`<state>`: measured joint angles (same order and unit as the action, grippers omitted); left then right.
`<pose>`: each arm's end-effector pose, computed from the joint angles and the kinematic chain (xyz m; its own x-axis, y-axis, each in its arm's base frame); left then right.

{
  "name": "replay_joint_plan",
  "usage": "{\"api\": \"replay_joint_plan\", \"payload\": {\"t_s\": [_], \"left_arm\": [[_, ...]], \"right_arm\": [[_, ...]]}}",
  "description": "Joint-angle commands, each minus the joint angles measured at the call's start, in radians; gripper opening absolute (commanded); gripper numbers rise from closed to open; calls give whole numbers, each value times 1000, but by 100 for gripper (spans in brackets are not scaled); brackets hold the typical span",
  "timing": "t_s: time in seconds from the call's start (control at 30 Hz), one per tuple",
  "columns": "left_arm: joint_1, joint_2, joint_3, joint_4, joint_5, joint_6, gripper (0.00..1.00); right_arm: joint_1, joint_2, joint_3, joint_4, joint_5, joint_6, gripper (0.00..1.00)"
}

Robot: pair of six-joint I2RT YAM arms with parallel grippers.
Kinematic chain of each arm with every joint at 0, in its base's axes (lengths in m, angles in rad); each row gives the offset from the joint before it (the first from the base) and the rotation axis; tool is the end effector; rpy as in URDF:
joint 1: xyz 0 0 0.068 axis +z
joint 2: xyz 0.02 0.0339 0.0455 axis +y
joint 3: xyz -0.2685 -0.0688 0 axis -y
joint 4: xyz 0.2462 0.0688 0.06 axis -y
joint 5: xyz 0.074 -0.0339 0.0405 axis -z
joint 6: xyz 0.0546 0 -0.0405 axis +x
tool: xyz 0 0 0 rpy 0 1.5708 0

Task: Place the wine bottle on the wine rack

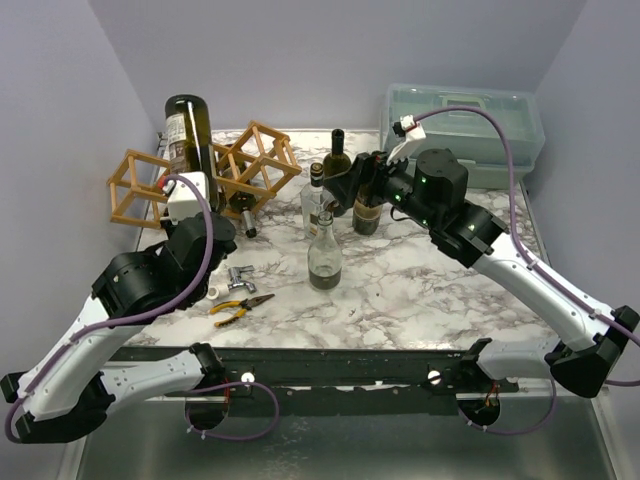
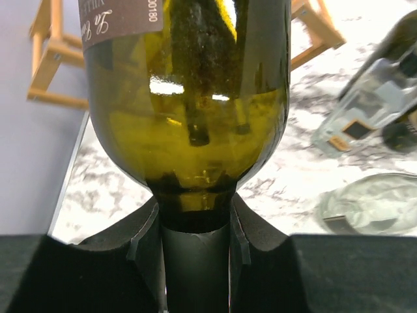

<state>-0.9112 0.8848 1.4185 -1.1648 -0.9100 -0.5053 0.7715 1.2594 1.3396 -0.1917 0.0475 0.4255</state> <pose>0.1065 -0.0670 0.4347 -0.3621 -0.0179 -0.9320 -0.0924 0.9956 0.0168 0.2212 0.2115 0.4343 -0.3462 0.2385 -0.9074 -0.5706 0.7142 0.4054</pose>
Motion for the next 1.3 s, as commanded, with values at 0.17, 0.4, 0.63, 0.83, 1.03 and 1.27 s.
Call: {"api": "replay_joint_plan", "payload": {"t_s": [0.17, 0.4, 0.63, 0.83, 1.03, 1.27], "left_arm": [[66, 119, 35, -375, -173, -564, 0], [374, 148, -110, -197, -46, -531, 0], [577, 39, -280, -64, 243, -487, 0], [639, -35, -426, 75, 544, -443, 0], [832, -48, -510, 167, 839, -341, 0], [1044, 34, -553, 303, 1099, -152, 0]], "right_arm": [[6, -24, 13, 5, -81, -72, 100], [5, -40, 5, -7, -99, -77, 100], [6, -86, -24, 0, -89, -82, 100], [6, -108, -38, 7, -101, -78, 100], [6, -162, -61, 15, -96, -79, 100], [5, -186, -66, 21, -101, -78, 100]]}}
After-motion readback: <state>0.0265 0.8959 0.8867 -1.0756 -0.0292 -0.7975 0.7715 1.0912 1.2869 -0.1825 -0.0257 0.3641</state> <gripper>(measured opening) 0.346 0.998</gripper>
